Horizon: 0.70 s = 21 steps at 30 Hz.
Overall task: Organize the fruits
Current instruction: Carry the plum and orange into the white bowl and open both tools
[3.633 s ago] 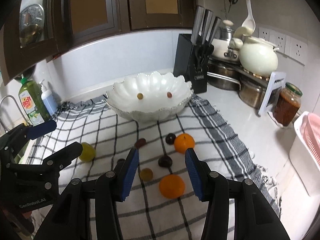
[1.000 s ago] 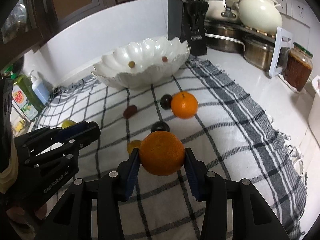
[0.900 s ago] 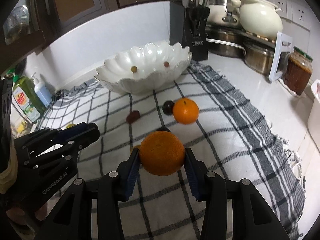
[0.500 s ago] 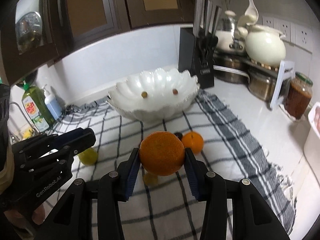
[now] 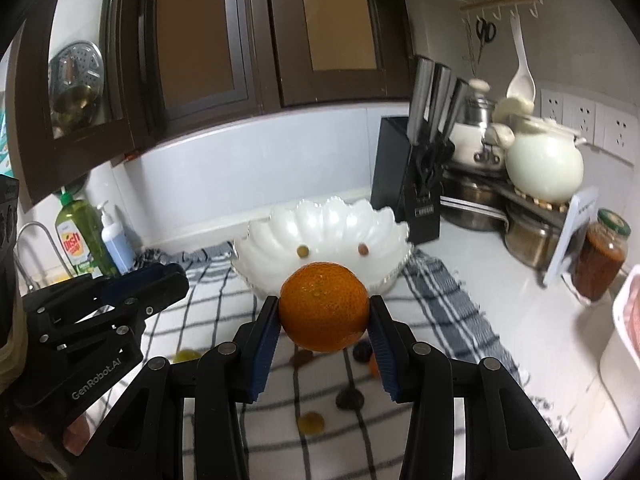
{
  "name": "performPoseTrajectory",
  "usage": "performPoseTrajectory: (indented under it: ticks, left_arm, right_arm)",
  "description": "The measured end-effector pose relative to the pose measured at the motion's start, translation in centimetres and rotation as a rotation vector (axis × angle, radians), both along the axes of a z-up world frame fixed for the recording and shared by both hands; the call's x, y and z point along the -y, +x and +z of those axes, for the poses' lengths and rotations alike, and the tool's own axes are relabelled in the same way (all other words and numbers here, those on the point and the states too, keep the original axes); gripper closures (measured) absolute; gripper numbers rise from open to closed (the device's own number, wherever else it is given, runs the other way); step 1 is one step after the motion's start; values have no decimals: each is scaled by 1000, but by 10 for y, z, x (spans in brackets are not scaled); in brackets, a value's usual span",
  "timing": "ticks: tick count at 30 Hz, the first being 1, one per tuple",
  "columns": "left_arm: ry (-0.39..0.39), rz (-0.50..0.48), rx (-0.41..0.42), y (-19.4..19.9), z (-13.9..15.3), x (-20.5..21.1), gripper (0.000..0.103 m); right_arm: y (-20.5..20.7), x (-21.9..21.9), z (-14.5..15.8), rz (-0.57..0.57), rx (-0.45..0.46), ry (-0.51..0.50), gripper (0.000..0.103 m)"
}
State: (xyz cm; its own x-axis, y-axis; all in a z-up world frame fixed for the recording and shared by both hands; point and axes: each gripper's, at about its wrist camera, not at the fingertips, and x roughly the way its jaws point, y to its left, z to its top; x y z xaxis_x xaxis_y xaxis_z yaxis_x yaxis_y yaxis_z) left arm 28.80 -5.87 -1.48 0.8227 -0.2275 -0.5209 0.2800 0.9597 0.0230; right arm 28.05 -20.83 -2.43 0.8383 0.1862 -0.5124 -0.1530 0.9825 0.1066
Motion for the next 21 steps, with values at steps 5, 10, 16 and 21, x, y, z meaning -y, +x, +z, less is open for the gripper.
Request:
performPoseTrajectory:
  ticks: [5,10,16,21]
  left_arm:
    - [-8,11,20,13,12,-2,80]
    - [-13,12,29,30,21,-3,80]
    - [-14,14,38,55,28,-5,80]
    - [3,27,42,79,32,-5,80]
  right_arm:
    - [16,-3,9,0,28,-7,58]
    - [34,-5,18,2,49,-6,58]
    - [60,-9,23,5,44,-41,58]
    - [90,-10,22,18,14,-42,58]
